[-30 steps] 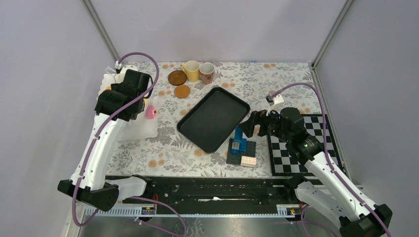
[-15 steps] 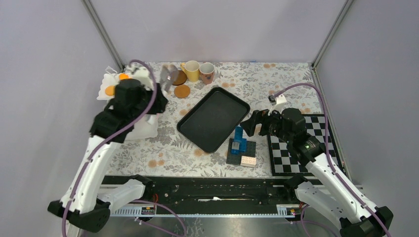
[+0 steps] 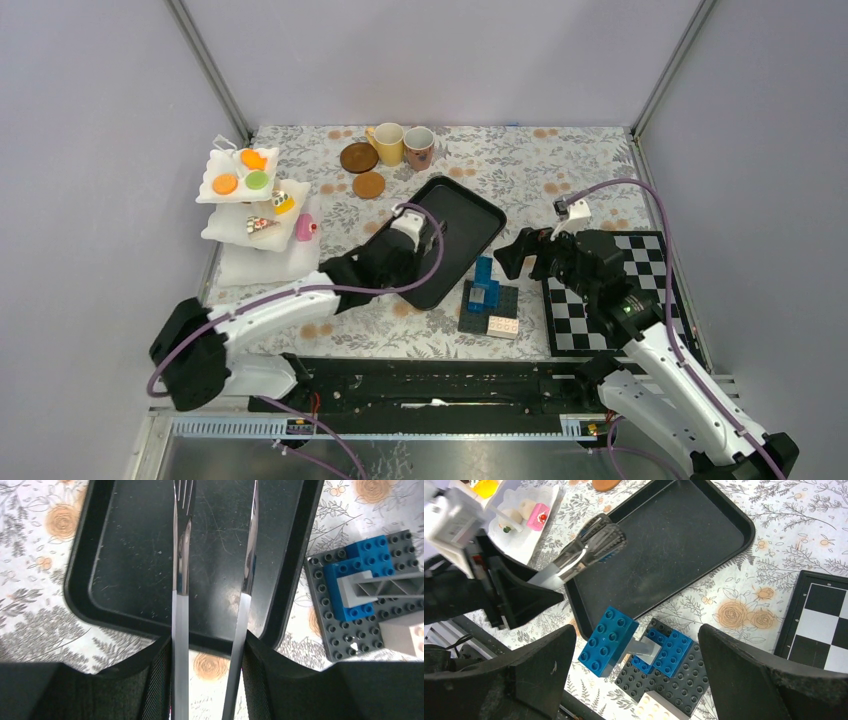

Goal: Serve the afternoon tea

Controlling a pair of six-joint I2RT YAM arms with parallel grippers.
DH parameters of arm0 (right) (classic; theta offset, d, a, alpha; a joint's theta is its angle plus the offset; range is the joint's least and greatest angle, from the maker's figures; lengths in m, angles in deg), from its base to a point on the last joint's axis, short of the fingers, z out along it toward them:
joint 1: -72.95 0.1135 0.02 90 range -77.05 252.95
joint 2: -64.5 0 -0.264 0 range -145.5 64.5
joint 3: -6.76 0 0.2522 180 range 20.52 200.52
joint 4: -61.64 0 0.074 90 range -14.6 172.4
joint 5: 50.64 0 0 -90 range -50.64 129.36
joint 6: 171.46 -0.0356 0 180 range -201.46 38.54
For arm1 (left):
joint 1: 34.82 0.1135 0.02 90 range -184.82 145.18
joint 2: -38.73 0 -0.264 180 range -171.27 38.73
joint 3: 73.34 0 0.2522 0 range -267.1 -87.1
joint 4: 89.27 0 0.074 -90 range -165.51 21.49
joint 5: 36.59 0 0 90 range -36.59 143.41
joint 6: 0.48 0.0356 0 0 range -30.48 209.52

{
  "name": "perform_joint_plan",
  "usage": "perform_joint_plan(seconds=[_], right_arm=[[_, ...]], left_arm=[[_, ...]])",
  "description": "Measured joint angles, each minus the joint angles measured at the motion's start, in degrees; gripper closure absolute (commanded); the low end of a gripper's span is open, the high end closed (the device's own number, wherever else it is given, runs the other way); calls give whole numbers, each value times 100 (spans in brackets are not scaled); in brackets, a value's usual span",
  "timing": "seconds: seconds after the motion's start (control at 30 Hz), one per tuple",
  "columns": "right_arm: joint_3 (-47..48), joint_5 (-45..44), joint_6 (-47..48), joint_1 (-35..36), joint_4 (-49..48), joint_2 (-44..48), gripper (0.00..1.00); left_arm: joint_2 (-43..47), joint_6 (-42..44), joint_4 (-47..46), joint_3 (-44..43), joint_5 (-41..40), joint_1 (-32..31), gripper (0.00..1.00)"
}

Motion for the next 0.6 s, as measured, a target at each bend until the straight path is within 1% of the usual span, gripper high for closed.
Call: perform_joint_plan(seconds=[0.13,0.3,0.47,0.6], right_arm=[[-26,-90,4,0,85,79,0],[-28,-168,7,2,212,240,1],[-46,-262,9,2,310,393,0],[-46,-267,7,2,358,411,0]], left_arm=[[-741,-26,-588,59,-175,-190,50],[-1456,-31,-1054,59,-225,-289,46],[-1904,-35,-1357,59,-229,-291,39],[-2129,-105,-1550,59,-197,-291,36]])
